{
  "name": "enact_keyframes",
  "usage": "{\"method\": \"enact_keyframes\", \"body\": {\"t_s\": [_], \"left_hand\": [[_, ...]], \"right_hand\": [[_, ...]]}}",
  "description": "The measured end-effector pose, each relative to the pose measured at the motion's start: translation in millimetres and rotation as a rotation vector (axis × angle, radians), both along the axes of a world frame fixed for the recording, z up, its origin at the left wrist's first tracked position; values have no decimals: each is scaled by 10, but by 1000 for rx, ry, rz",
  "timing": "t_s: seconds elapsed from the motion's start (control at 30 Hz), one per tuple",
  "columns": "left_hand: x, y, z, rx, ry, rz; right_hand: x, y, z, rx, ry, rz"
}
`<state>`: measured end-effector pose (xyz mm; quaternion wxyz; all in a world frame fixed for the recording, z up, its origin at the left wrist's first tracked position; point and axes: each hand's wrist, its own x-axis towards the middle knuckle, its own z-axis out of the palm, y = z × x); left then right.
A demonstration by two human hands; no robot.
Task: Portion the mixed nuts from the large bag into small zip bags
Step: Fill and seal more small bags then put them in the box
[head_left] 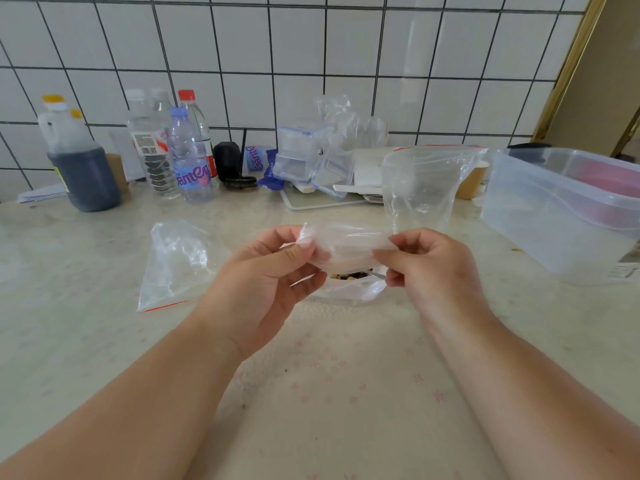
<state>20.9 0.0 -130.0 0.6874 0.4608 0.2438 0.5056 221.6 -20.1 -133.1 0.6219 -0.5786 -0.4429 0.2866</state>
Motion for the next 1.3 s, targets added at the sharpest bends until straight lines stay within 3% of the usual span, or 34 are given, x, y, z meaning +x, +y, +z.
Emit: {"method": "enact_keyframes", "body": {"t_s": [0.17, 0.3, 0.47, 0.57, 0.67, 0.83, 0.97, 1.07, 1.13, 1.23, 1.3], "left_hand": [[-75, 18, 31, -63, -29, -55], [-161, 49, 62, -151, -83, -95], [-203, 89, 48, -278, -156, -127], [-181, 73, 49, -259, -113, -153], [-142, 42, 36, -42, 103, -85], [-53, 32, -41, 109, 584, 311], [2, 54, -122, 148, 890, 582], [-5, 76, -121, 184, 870, 707], [-45, 104, -109, 145, 744, 718], [-81, 112, -80, 39, 471, 586], [-61, 100, -56, 21, 350, 490]], "right_hand": [[14, -8, 85, -80, 342, 211], [35, -52, 143, -135, 650, 554], [35, -88, 156, -177, 714, 751], [15, -92, 155, -144, 570, 810], [-42, -47, 68, -75, 404, 680], [-92, -41, -29, 10, -5, 315], [-154, -106, -40, 80, -250, 278], [-203, -125, -50, 79, -219, 372], [-188, -118, -43, 40, -296, 282], [-141, -81, -33, -13, -362, 99], [-117, -52, -27, -11, -284, 17]]}}
